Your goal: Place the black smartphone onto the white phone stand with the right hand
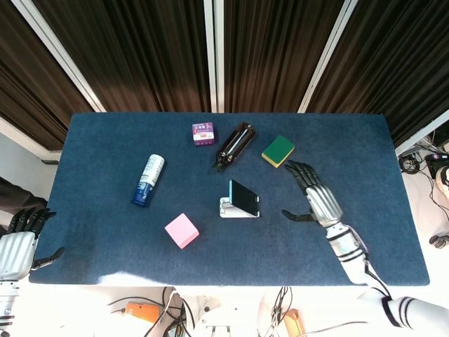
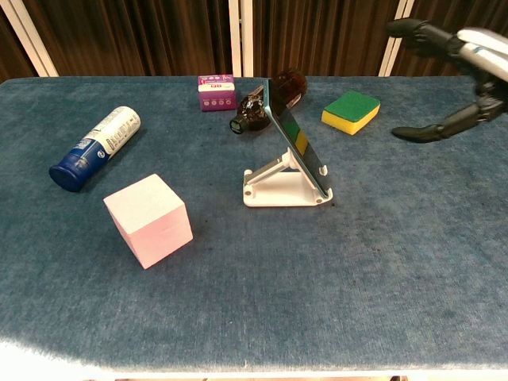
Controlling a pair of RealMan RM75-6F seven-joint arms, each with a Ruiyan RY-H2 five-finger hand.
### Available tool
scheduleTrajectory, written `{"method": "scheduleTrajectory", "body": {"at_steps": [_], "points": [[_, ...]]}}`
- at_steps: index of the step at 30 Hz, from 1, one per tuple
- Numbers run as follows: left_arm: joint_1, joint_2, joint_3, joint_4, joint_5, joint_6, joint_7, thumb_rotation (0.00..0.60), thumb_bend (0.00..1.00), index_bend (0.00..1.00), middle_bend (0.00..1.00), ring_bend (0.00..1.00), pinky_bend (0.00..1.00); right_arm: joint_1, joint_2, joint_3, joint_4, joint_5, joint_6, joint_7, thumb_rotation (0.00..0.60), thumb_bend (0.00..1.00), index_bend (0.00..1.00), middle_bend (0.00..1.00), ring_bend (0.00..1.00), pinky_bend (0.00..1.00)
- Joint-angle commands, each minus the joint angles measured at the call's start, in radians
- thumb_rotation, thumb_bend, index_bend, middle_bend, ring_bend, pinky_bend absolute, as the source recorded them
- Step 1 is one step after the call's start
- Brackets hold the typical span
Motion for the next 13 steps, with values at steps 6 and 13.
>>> {"method": "scheduleTrajectory", "body": {"at_steps": [6, 13], "points": [[-0.011, -0.021, -0.010, 0.016, 0.020, 0.017, -0.002, 0.600, 0.12, 0.20, 0.14, 0.06, 0.00, -0.288, 0.327, -0.121, -0.226, 0.065, 0.210, -0.188, 0.600, 0.33, 0.00, 0.01, 0.00, 0.00], [-0.023, -0.024, -0.013, 0.008, 0.028, 0.015, 0.009, 0.600, 0.12, 0.20, 0.14, 0.06, 0.00, -0.408, 0.326, -0.146, -0.139, 0.031, 0.324, -0.064, 0.600, 0.33, 0.00, 0.01, 0.00, 0.00]]}}
